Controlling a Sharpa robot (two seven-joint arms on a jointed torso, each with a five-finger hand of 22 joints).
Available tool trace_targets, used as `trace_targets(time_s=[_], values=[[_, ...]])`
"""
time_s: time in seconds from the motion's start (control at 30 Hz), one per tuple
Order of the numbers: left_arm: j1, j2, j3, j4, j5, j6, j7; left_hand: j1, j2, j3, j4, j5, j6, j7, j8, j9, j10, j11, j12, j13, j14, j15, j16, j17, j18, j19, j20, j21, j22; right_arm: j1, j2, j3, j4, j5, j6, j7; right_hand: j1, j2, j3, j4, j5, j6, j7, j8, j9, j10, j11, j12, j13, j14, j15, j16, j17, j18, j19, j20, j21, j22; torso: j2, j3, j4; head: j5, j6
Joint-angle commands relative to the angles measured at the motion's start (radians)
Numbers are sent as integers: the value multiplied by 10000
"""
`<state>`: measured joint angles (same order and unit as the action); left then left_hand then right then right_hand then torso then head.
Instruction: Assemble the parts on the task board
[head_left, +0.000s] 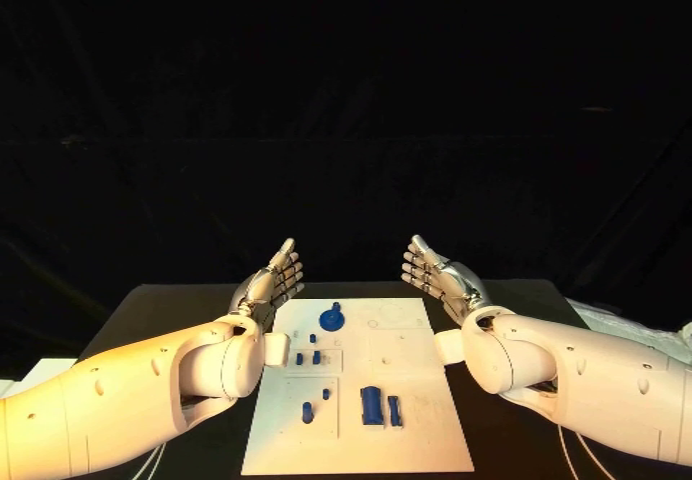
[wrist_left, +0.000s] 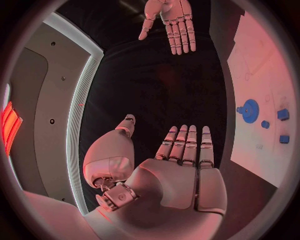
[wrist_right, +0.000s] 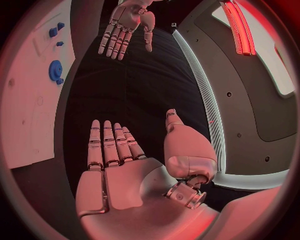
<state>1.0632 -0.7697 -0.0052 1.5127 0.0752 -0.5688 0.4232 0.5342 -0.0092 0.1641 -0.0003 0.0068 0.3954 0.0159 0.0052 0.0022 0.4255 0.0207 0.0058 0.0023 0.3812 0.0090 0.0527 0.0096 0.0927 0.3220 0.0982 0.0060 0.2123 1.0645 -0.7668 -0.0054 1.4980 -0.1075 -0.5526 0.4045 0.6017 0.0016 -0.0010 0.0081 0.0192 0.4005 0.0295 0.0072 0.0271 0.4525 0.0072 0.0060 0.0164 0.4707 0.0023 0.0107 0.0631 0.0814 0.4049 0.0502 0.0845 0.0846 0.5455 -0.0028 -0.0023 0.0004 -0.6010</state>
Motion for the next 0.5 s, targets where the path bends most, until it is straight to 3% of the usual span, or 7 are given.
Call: trace_targets(time_s=[0.03,0.17,0.4,0.43,0.5], values=[[-74,-57,34,345,-652,-1670,845,-1704,92,-524,3,-68,-1257,-159,-52,-22,-1354,-207,-58,-23,-1221,-90,-527,-96,-927,-1028,-982,-60,-679,-80,-77,31,401,876,-1749,971,-1939,-16,10,-81,-192,-1291,-295,-72,-271,-1455,-72,-60,-164,-1516,-23,-107,-631,-814,-1300,-502,-845,-846,-13,28,23,-4,10],[-126,-98,50,550,-742,-1978,955,-2232,92,-686,3,-68,-1649,-159,-52,-22,-1775,-207,-58,-23,-1596,-90,-527,-96,-927,-1326,-982,-60,-888,-135,-124,50,672,1046,-2110,1128,-2528,-16,10,-81,-192,-1684,-295,-72,-271,-1897,-72,-60,-164,-1972,-23,-107,-631,-814,-1694,-502,-845,-846,-13,28,23,-4,10],[-132,-103,52,573,-752,-2012,968,-2999,92,-910,3,-68,-2216,-159,-52,-22,-2391,-207,-58,-23,-2142,-90,-527,-96,-927,-1799,-982,-60,-1193,-145,-132,54,720,1075,-2174,1155,-3374,-16,10,-81,-192,-2247,-295,-72,-271,-2536,-72,-60,-164,-2636,-23,-107,-631,-814,-2272,-502,-845,-846,-13,28,23,-4,10],[-132,-103,52,573,-752,-2012,968,-3095,92,-1641,3,-68,-2287,-159,-52,-22,-2467,-207,-58,-23,-2213,-90,-527,-96,-927,-1852,-982,-60,-1232,-145,-132,54,720,1075,-2174,1155,-3454,-16,10,-81,-192,-2303,-295,-72,-271,-2595,-72,-60,-164,-2702,-23,-107,-631,-814,-2324,-502,-845,-846,-13,28,23,-4,10],[-132,-103,52,573,-752,-2012,968,-3281,92,-1641,3,-68,-2432,-159,-52,-22,-2613,-207,-58,-23,-2346,-90,-527,-96,-927,-1962,-982,-60,-1305,-145,-132,54,720,1075,-2174,1155,-3675,-16,10,-81,-192,-2451,-295,-72,-271,-2764,-72,-60,-164,-2875,-23,-107,-631,-814,-2472,-502,-845,-846,-13,28,23,-4,10]])
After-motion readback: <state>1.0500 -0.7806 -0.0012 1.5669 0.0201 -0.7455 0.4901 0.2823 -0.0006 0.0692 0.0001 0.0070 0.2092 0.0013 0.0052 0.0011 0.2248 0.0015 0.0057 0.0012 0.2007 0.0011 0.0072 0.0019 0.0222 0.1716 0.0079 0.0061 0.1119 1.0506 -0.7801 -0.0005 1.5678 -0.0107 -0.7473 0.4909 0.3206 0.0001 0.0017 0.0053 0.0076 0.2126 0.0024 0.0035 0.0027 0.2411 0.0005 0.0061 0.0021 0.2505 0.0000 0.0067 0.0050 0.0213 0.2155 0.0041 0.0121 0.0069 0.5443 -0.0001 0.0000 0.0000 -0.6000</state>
